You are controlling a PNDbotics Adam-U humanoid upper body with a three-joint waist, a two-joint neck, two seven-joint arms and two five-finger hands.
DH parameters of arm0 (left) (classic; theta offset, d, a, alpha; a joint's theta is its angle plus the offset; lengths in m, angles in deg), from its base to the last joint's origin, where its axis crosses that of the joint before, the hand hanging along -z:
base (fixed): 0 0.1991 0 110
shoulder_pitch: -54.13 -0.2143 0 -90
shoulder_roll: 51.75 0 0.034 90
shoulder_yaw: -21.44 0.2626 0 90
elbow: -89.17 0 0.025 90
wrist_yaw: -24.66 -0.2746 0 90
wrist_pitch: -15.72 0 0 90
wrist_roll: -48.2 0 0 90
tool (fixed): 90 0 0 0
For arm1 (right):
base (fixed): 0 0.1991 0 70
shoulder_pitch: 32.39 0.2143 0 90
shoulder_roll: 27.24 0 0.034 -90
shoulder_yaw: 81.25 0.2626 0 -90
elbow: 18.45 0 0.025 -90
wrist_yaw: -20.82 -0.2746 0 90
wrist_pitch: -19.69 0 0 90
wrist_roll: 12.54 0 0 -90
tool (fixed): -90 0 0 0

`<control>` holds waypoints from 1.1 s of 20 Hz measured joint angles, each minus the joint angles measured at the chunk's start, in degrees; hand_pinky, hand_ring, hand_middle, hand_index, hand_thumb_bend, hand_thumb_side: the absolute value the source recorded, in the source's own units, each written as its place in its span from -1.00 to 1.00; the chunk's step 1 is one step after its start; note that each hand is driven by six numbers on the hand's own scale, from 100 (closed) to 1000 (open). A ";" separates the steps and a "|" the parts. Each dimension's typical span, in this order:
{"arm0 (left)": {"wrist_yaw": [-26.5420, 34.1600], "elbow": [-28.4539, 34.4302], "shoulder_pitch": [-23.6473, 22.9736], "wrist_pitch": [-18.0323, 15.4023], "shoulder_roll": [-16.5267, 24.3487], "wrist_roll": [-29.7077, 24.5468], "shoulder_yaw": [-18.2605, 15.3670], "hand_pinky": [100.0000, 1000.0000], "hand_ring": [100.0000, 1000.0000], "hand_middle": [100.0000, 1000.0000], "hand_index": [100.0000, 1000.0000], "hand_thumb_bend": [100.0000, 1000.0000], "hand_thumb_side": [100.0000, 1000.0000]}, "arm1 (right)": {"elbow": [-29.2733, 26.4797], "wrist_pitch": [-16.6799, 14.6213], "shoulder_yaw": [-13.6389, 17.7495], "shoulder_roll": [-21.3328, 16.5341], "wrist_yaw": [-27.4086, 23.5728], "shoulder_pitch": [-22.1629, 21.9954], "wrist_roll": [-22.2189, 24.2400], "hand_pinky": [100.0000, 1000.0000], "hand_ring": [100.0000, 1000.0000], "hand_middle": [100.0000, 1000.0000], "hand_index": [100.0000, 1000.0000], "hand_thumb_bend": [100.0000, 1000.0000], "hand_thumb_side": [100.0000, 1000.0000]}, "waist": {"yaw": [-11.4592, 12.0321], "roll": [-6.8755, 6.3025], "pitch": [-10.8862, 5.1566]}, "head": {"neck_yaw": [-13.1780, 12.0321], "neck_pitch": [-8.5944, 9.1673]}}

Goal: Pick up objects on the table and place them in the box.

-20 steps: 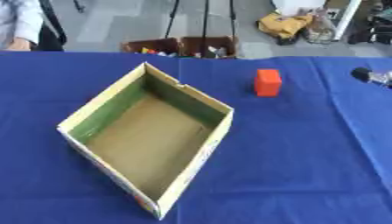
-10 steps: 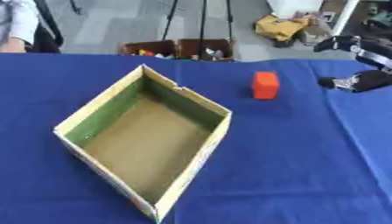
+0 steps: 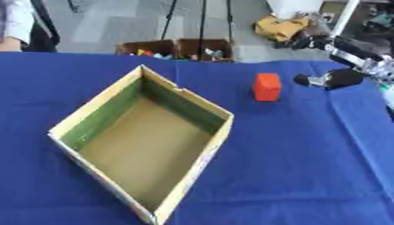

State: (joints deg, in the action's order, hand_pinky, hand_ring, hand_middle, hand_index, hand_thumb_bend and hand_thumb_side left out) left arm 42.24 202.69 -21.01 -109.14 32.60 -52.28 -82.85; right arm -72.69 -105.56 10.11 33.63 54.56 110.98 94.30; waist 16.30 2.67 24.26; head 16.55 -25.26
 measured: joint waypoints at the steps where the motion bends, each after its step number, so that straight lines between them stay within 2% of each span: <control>1: 0.00 0.00 0.11 -0.03 -0.14 -0.12 0.04 0.00 0.37 0.64 0.82 -1.00 0.78 | 0.31 0.14 0.01 0.19 0.09 0.29 0.13 0.74 0.73 0.64 0.87 -0.08 0.54 | 0.25 0.00 0.15 | 0.31 0.25; 6: -0.01 0.00 0.36 -0.32 -0.34 -0.56 0.29 0.00 0.37 0.64 0.82 -1.00 0.78 | 0.87 0.68 0.05 0.76 1.05 1.27 0.53 0.75 0.73 0.64 0.87 0.06 0.39 | 1.10 0.35 1.11 | 1.58 1.27; 9: -0.14 0.00 0.77 -0.37 -0.78 -0.82 0.33 0.00 0.37 0.64 0.82 -1.00 0.78 | 0.95 0.92 0.27 1.10 1.48 1.68 0.82 0.76 0.75 0.66 0.88 0.07 0.37 | 1.73 0.61 1.66 | 2.22 2.01; 11: -0.27 0.00 0.86 -0.42 -0.81 -1.03 0.35 0.00 0.37 0.64 0.82 -1.00 0.78 | 1.01 0.94 0.40 1.15 1.67 1.80 1.23 0.78 0.77 0.70 0.91 0.12 0.28 | 2.01 0.93 2.12 | 2.65 2.50; 14: -0.43 0.00 1.08 -0.53 -0.83 -1.21 0.38 0.00 0.37 0.64 0.82 -1.00 0.78 | 1.04 0.52 0.50 1.17 1.90 2.07 2.84 0.79 0.78 0.71 0.91 0.08 0.14 | 2.43 0.98 2.63 | 3.23 3.18; 18: -0.58 0.00 1.37 -0.48 -1.27 -1.48 0.54 0.00 0.37 0.64 0.82 -1.00 0.78 | 1.04 -0.02 1.10 1.16 1.92 2.12 5.30 0.77 0.76 0.70 0.89 0.05 0.12 | 2.55 1.33 3.18 | 3.76 3.62; 22: -0.88 0.00 1.69 -0.41 -1.28 -1.61 0.63 0.00 0.37 0.65 0.82 -1.00 0.78 | 1.01 0.30 1.49 1.03 2.40 2.13 5.68 0.73 0.73 0.67 0.87 -0.02 0.07 | 2.82 1.42 3.43 | 4.31 4.05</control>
State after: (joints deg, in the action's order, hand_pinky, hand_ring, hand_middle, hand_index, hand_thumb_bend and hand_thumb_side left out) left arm 41.35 202.69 -19.32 -109.56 31.32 -53.89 -82.21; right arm -71.67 -105.26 11.60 34.66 56.96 113.11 99.98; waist 19.11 4.09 27.69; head 20.86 -21.21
